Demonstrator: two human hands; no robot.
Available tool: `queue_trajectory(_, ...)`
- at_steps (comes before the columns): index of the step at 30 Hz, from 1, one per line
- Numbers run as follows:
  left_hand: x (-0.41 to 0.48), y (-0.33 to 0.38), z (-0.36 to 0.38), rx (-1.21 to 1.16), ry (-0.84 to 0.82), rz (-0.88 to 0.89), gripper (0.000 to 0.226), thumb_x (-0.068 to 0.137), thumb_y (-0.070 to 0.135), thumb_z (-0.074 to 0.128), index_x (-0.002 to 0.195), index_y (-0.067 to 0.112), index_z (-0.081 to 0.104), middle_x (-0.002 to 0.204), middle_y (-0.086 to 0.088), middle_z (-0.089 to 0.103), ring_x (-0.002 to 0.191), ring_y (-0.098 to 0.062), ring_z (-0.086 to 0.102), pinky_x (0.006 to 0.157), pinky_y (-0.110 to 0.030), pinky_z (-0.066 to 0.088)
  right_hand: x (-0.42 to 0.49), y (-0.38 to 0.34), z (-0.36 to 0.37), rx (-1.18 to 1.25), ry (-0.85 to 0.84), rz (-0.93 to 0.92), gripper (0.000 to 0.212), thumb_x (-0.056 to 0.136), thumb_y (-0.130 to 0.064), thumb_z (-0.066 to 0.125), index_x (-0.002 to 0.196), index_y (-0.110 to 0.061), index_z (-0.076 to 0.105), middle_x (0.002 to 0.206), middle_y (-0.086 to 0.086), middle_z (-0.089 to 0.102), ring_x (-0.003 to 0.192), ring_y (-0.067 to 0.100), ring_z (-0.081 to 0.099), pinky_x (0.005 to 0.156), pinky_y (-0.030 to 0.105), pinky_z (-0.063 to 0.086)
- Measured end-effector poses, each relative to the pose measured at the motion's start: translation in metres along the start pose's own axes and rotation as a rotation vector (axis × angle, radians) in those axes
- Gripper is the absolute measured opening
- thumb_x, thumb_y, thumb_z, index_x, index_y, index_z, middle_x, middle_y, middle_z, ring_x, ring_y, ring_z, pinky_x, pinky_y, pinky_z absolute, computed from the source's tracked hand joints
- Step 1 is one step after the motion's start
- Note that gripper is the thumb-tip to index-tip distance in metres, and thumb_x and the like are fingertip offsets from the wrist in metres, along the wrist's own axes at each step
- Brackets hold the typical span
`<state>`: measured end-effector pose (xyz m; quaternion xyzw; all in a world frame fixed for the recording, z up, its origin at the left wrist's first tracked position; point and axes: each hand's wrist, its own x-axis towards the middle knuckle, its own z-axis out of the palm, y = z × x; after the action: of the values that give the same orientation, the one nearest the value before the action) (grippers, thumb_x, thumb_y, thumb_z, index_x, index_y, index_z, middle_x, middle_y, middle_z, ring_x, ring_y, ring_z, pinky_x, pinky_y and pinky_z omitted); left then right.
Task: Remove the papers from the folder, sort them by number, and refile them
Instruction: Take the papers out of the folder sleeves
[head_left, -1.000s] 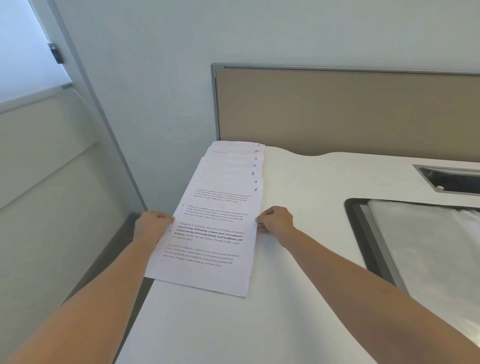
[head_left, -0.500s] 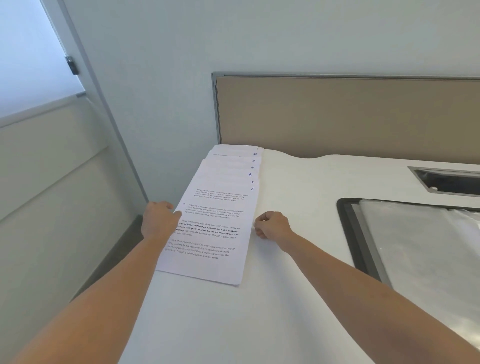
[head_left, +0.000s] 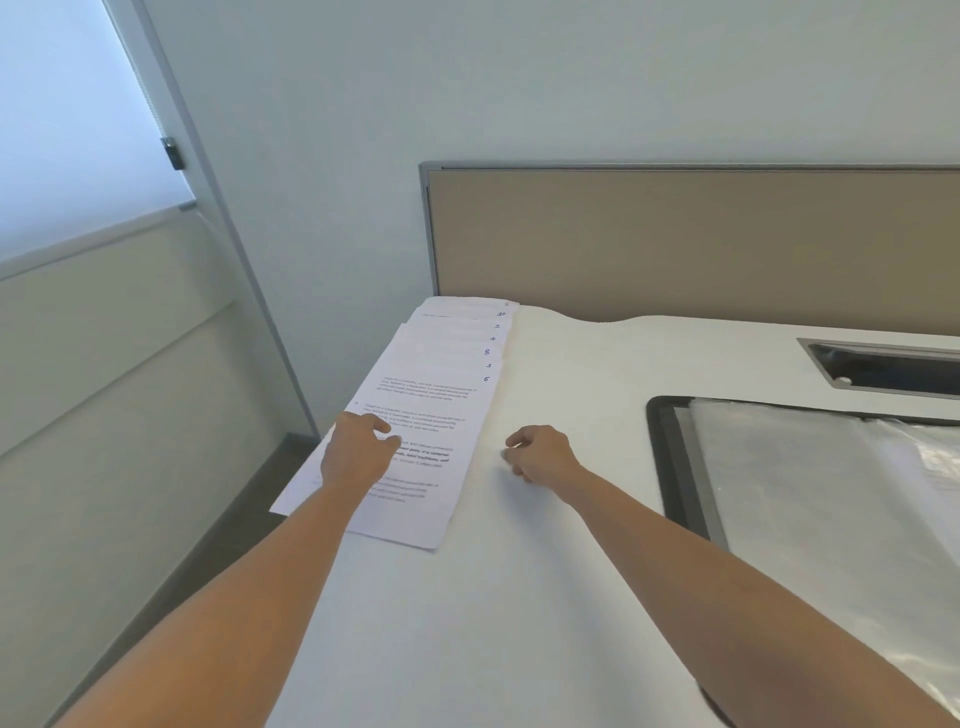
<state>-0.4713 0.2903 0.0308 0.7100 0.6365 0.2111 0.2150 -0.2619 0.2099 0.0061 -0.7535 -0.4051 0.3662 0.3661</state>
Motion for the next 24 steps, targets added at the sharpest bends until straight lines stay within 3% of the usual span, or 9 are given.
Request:
queue_trajectory(3, -0.017, 0.025, 0.017, -0.004, -0.016, 0.015, 0.026, 0.088, 0.028, 0.062, 0.110, 0.015, 0.063, 0.132, -0.005, 0.045, 0.111, -0.024, 0.053, 0.087, -0.031, 0.039, -0.010, 0.012, -0.028, -0.186, 0.033, -0.113, 0.020, 0.087, -0.012, 0.058, 0.106, -0.006, 0.062, 0.092, 0.003, 0.057, 0.077, 0.020, 0.054, 0.071, 0.025, 0.043)
queue_trajectory(8, -0.052, 0.082, 0.059, -0.070, -0.076, 0.082, 0.025, 0.088, 0.025, 0.061, 0.111, 0.014, 0.062, 0.130, -0.006, 0.046, 0.110, -0.023, 0.052, 0.085, -0.030, 0.038, -0.043, 0.044, -0.094, -0.521, 0.071, -0.256, 0.022, 0.091, -0.015, 0.051, 0.109, -0.010, 0.062, 0.109, 0.001, 0.063, 0.095, 0.018, 0.053, 0.075, 0.023, 0.036)
queue_trajectory(10, -0.070, 0.109, 0.081, -0.091, -0.099, 0.113, 0.025, 0.088, 0.025, 0.061, 0.111, 0.014, 0.063, 0.128, -0.006, 0.048, 0.109, -0.022, 0.053, 0.083, -0.028, 0.037, -0.057, 0.064, -0.127, -0.565, 0.124, -0.250, 0.021, 0.091, -0.016, 0.050, 0.108, -0.013, 0.062, 0.110, 0.000, 0.063, 0.100, 0.018, 0.055, 0.074, 0.022, 0.036)
queue_trajectory(14, -0.118, 0.169, 0.128, -0.150, -0.145, 0.194, 0.024, 0.089, 0.023, 0.061, 0.110, 0.012, 0.064, 0.126, -0.006, 0.050, 0.106, -0.022, 0.056, 0.081, -0.023, 0.035, -0.082, 0.119, -0.206, -0.537, 0.241, -0.172, 0.019, 0.089, -0.016, 0.051, 0.104, -0.013, 0.063, 0.108, 0.001, 0.063, 0.088, 0.015, 0.052, 0.073, 0.022, 0.035)
queue_trajectory(19, -0.171, 0.233, 0.175, -0.193, -0.195, 0.291, 0.019, 0.088, 0.021, 0.062, 0.104, 0.011, 0.066, 0.115, -0.004, 0.057, 0.087, -0.015, 0.052, 0.077, -0.025, 0.039, -0.114, 0.188, -0.307, -0.547, 0.433, -0.128, 0.023, 0.088, -0.010, 0.053, 0.110, -0.010, 0.061, 0.117, 0.005, 0.058, 0.111, 0.021, 0.051, 0.088, 0.027, 0.037)
queue_trajectory(24, -0.218, 0.284, 0.211, -0.207, -0.226, 0.347, 0.017, 0.088, 0.020, 0.061, 0.103, 0.012, 0.065, 0.119, -0.003, 0.053, 0.087, -0.017, 0.057, 0.079, -0.023, 0.039, -0.139, 0.242, -0.381, -0.681, 0.512, -0.075, 0.040, 0.085, -0.008, 0.057, 0.125, -0.010, 0.053, 0.135, 0.007, 0.045, 0.125, 0.026, 0.038, 0.094, 0.035, 0.038)
